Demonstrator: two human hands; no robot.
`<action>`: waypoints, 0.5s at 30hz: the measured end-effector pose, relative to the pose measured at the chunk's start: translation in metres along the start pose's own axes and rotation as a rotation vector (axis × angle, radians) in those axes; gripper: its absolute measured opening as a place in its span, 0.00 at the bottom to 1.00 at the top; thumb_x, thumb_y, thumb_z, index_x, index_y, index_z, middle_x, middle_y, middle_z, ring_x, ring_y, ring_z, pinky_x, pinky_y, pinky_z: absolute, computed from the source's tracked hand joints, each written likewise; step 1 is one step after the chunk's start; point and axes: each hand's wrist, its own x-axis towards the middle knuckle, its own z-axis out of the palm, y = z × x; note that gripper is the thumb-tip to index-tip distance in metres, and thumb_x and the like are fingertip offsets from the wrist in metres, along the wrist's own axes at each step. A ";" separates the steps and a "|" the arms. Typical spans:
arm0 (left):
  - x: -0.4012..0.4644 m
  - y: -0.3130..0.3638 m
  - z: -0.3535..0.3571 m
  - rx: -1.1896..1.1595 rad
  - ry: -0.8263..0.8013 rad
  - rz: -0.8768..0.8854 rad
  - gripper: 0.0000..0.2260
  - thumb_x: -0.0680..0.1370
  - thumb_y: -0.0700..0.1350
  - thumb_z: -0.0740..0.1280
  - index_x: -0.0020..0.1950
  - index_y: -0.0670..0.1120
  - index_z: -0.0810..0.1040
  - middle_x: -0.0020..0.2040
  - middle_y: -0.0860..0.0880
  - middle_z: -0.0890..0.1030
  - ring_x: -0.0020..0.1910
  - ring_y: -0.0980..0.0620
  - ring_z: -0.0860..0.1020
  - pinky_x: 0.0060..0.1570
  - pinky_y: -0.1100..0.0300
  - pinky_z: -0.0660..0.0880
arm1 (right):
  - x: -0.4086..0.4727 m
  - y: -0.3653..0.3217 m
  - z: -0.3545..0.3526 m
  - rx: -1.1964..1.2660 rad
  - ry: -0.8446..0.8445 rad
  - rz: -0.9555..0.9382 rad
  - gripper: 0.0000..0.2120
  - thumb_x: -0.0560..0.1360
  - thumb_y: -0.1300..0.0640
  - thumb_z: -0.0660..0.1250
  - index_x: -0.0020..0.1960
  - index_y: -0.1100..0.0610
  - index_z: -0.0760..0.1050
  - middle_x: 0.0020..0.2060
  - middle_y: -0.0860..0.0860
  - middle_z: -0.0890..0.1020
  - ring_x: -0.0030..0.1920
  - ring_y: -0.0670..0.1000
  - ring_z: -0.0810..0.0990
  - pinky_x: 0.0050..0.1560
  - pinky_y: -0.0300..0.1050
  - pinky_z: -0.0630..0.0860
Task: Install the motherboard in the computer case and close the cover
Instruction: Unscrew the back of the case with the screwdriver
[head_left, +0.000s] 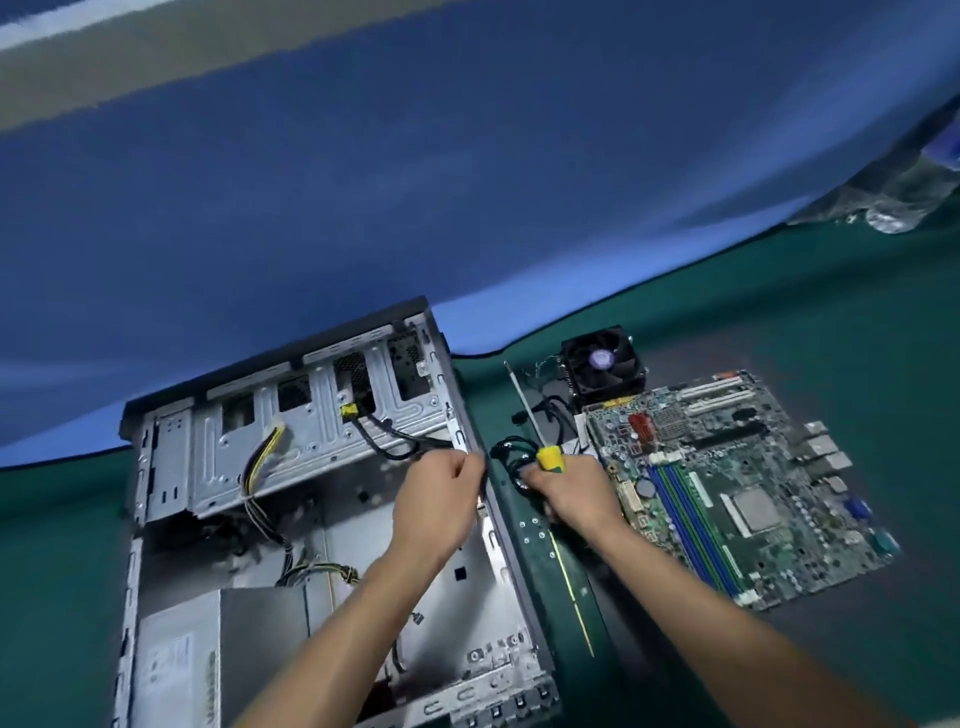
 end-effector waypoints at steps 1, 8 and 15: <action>-0.001 0.000 0.002 0.050 0.026 0.009 0.24 0.80 0.49 0.59 0.24 0.49 0.59 0.17 0.54 0.63 0.20 0.55 0.61 0.27 0.59 0.57 | 0.008 -0.001 0.004 0.000 0.004 0.009 0.14 0.75 0.53 0.68 0.32 0.56 0.76 0.23 0.50 0.77 0.25 0.50 0.76 0.37 0.45 0.76; -0.008 0.000 0.014 0.335 0.123 0.078 0.19 0.83 0.53 0.49 0.32 0.49 0.62 0.31 0.49 0.76 0.37 0.43 0.77 0.34 0.56 0.61 | 0.042 -0.012 0.026 -0.266 0.128 0.013 0.08 0.75 0.51 0.67 0.44 0.54 0.80 0.36 0.51 0.83 0.38 0.55 0.81 0.34 0.42 0.71; -0.012 -0.001 0.016 0.376 0.144 0.109 0.16 0.82 0.53 0.49 0.36 0.51 0.62 0.35 0.46 0.79 0.37 0.42 0.76 0.34 0.56 0.58 | 0.056 -0.030 0.042 -0.494 0.224 -0.065 0.06 0.75 0.59 0.64 0.41 0.53 0.78 0.35 0.52 0.81 0.34 0.54 0.74 0.32 0.40 0.64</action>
